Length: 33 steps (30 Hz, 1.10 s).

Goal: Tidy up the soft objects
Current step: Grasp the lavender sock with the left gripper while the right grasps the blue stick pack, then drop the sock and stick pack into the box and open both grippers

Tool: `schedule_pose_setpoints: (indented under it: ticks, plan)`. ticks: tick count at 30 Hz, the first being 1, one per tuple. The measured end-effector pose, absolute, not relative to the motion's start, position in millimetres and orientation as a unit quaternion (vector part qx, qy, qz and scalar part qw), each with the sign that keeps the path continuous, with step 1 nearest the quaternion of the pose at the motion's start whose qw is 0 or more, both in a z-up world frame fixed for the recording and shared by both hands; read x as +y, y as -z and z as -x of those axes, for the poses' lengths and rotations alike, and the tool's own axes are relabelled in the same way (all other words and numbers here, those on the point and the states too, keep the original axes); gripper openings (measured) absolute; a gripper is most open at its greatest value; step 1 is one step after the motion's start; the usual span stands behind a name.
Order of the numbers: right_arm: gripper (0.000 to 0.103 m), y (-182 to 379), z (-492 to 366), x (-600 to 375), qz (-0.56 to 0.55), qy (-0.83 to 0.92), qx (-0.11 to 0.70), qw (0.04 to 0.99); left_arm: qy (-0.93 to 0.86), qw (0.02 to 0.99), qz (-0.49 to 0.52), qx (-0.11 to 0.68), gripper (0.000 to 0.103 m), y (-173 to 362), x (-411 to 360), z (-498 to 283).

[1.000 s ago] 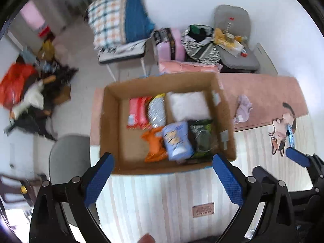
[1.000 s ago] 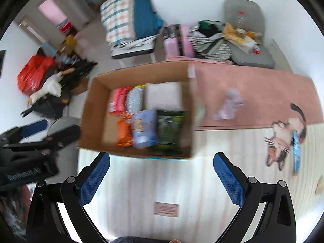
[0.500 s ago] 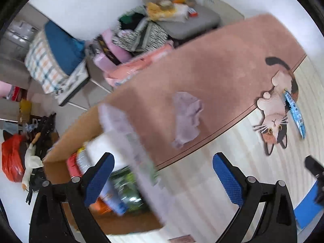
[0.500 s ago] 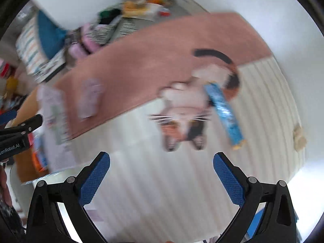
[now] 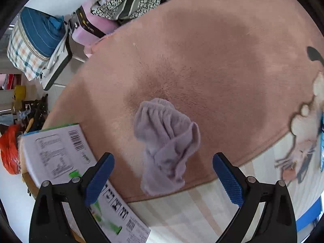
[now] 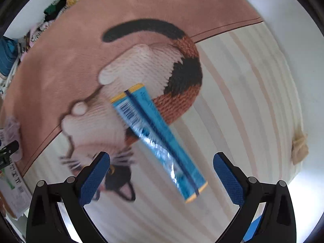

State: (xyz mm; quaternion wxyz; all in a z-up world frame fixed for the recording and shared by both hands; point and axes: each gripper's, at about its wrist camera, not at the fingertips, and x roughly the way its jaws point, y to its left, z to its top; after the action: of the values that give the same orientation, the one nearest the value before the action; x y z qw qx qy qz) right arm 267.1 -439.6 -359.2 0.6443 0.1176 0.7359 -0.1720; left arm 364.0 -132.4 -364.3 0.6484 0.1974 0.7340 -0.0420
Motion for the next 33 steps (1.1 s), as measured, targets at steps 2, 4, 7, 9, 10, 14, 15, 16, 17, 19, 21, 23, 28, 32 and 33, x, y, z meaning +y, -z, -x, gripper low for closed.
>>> schedule_pose_setpoints:
  ticks: [2,4,7,9,10,14,15,16,17,19,21,23,28,32,33]
  plan:
    - [0.103,369.8,-271.8,-440.9,-0.111,0.171,0.743,0.637,0.04,0.643,-0.2,0.738,0.1,372.8,-133.1,-367.6]
    - [0.103,379.8,-275.3,-440.9,-0.106,0.169,0.752,0.629,0.043,0.636,-0.2,0.744,0.1,381.2,-134.3,-371.6]
    - [0.103,390.3,-277.8,-439.9,-0.101,0.165,0.76,0.62,0.047,0.63,-0.193,0.751,0.1,388.9,-134.1,-376.0]
    - [0.098,393.7,-276.8,-439.5,-0.105,0.163,0.761,0.62,0.05,0.631,-0.181,0.753,0.098,388.9,-130.8,-381.7]
    - [0.097,393.6,-275.9,-440.0,-0.11,0.163,0.759,0.62,0.055,0.63,-0.171,0.755,0.093,388.6,-129.6,-382.6]
    - [0.067,389.7,-270.7,-437.6,-0.135,0.147,0.752,0.628,0.077,0.619,-0.111,0.773,0.048,382.5,-125.1,-382.7]
    - [0.051,387.3,-269.9,-434.6,-0.133,0.146,0.751,0.63,0.077,0.618,-0.11,0.774,0.038,381.5,-125.3,-381.3]
    - [0.04,385.6,-269.4,-432.5,-0.134,0.147,0.751,0.63,0.076,0.619,-0.113,0.773,0.037,380.5,-126.1,-378.3]
    - [0.024,384.6,-269.2,-428.4,-0.134,0.149,0.753,0.627,0.076,0.621,-0.113,0.772,0.036,379.8,-126.2,-376.2]
    - [0.018,383.5,-268.6,-420.7,-0.122,0.153,0.754,0.628,0.07,0.625,-0.111,0.77,0.034,376.9,-125.4,-368.6]
    - [0.014,379.0,-266.2,-414.8,-0.128,0.148,0.752,0.63,0.065,0.634,-0.101,0.764,0.034,370.9,-118.8,-364.7]
    - [0.013,372.9,-261.7,-404.5,-0.146,0.137,0.749,0.632,0.065,0.646,-0.082,0.756,0.033,357.4,-113.9,-355.3]
    - [0.013,329.9,-253.0,-361.8,-0.153,0.1,0.728,0.661,0.085,0.674,-0.022,0.733,0.033,309.7,-90.8,-328.9]
    - [0.013,279.6,-252.3,-306.4,-0.148,0.054,0.706,0.691,0.103,0.702,0.022,0.705,0.033,258.0,-65.1,-302.8]
    - [0.013,263.3,-251.3,-286.1,-0.143,0.037,0.698,0.701,0.106,0.707,0.034,0.698,0.033,246.3,-57.5,-297.7]
